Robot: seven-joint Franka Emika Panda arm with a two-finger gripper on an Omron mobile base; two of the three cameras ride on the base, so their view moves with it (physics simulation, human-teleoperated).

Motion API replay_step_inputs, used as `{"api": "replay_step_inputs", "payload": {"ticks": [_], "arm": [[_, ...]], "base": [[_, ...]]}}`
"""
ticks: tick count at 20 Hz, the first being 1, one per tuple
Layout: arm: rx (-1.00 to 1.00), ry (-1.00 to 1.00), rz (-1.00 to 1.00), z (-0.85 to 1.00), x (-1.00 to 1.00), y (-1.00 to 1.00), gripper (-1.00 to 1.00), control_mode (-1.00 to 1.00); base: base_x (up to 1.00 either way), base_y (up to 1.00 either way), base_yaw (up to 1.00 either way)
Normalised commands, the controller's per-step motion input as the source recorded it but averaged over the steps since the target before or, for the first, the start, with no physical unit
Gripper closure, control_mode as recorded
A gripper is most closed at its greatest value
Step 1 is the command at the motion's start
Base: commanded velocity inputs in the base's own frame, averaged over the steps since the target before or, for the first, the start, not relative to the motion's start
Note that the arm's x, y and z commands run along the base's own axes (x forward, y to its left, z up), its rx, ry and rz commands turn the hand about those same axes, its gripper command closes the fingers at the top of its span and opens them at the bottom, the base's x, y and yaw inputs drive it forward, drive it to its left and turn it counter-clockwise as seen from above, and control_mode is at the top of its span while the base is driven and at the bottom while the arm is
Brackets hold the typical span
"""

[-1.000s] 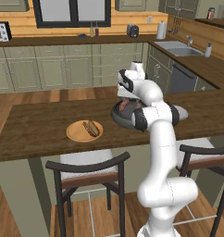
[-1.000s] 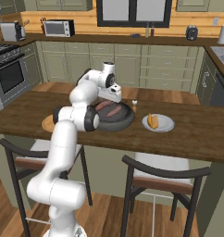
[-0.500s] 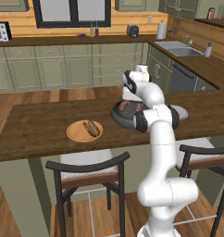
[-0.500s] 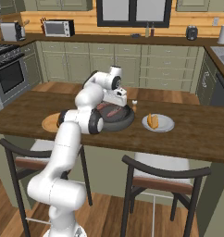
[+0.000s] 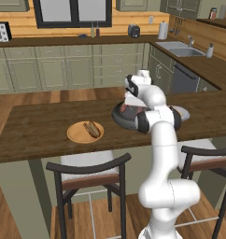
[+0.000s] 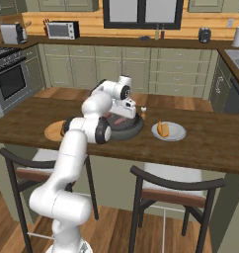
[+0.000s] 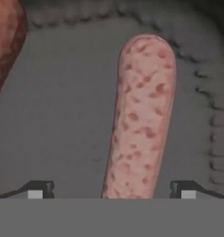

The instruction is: Place one bun and one sausage from the bowl on each plate.

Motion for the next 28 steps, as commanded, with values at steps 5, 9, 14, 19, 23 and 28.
{"api": "replay_step_inputs", "payload": {"ticks": [5, 9, 14, 19, 23, 28], "arm": [[0.0, -0.01, 0.0, -0.11, -0.47, 0.09, -1.0, -1.0], [0.0, -0.03, -0.05, -0.12, -0.34, 0.25, -1.0, -1.0], [0.0, -0.12, -0.03, -0.15, -0.14, 0.05, -1.0, -1.0], [0.0, -0.15, 0.0, -0.14, 0.0, 0.0, -1.0, -1.0], [0.0, -0.13, 0.0, -0.15, 0.0, 0.0, 1.0, -1.0], [0.0, 0.0, 0.0, 0.0, 0.0, 0.0, 1.0, -1.0]], "base": [[0.0, 0.0, 0.0], [0.0, 0.0, 0.0], [0.0, 0.0, 0.0], [0.0, 0.0, 0.0], [0.0, 0.0, 0.0], [0.0, 0.0, 0.0]]}}
